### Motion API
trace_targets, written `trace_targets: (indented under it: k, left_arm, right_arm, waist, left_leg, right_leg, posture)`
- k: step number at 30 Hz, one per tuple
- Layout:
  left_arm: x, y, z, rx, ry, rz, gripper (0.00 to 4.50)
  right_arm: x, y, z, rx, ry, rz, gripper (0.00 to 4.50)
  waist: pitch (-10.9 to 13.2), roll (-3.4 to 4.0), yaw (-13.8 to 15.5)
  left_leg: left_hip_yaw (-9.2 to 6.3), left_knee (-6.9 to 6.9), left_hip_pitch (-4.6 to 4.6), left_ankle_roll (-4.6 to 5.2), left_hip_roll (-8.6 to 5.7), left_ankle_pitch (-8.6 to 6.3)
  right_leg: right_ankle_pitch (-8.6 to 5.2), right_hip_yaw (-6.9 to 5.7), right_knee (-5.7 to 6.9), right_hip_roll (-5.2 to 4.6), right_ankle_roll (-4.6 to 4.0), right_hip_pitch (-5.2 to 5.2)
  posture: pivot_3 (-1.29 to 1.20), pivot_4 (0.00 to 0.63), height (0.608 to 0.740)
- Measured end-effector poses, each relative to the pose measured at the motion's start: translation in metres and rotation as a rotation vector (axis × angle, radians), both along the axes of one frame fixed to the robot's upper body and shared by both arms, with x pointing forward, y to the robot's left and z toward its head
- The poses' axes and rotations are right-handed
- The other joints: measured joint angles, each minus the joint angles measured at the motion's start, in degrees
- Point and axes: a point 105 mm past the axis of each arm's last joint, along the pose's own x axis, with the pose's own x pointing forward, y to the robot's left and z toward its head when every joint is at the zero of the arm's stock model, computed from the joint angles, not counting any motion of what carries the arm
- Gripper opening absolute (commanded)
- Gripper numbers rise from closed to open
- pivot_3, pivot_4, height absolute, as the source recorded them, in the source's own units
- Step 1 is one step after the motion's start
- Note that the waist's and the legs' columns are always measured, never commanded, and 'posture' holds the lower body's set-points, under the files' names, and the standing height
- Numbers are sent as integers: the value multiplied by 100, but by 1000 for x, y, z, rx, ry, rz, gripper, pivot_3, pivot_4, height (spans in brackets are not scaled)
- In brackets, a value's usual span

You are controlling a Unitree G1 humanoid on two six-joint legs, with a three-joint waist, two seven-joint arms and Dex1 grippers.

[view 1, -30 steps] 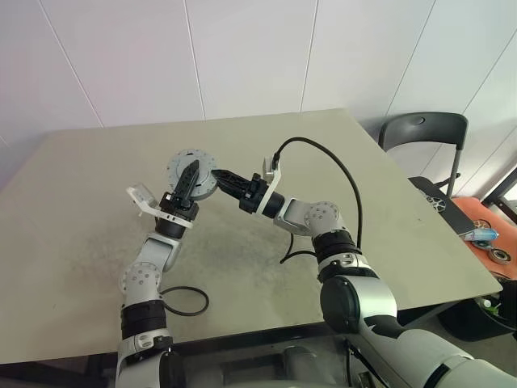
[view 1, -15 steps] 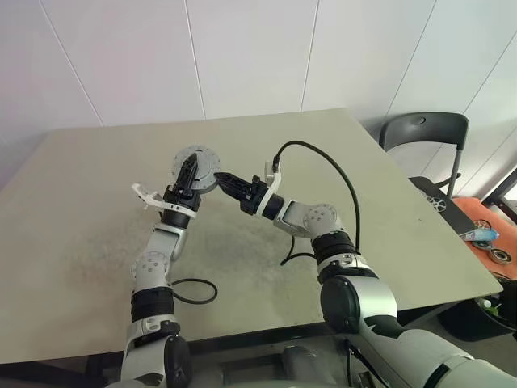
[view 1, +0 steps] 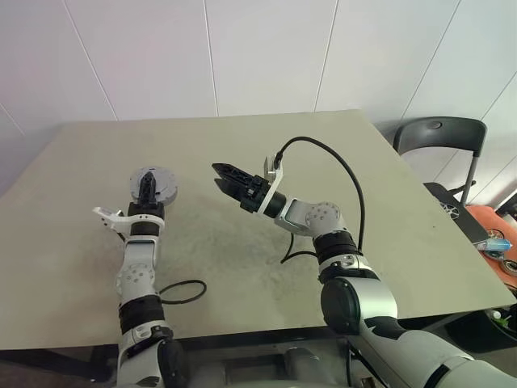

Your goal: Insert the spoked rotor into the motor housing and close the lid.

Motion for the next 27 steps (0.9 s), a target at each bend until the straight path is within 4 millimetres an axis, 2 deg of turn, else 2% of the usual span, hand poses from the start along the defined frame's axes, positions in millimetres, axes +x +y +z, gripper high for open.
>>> trace_targets:
  k: [6,14,18,27]
  left_arm:
    - [-4,24,1,-12,28,126,2264]
    - [-13,62,7,61,66,283,2264]
    - [-17,81,-2,61,129,366,2264]
    - [-16,81,-29,80,283,377,2264]
  right_arm:
    - [-2,1,1,10,-5,16,3712]
    - [-8,1,8,24,-49,47,3712]
    - [-8,1,9,25,-56,48,3712]
    - [-9,1,6,23,-47,53,3712]
  waist:
    - [0,0,-57]
    - [-1,-1,-63]
    - [-2,-3,-62]
    - [-5,-8,-59]
  left_leg:
    - [-3,-1,4,0,2,0]
    - [-2,0,3,-2,2,1]
    - [-2,0,3,-3,2,2]
    - [-3,0,3,-4,1,2]
  right_leg:
    - [0,-2,17,3,0,-6]
    - [0,-2,15,2,0,-5]
    - [0,-3,15,1,0,-5]
    - [1,-3,17,0,0,-6]
  posture:
    - [0,0,740]
    - [0,0,740]
    - [0,0,740]
    - [0,0,740]
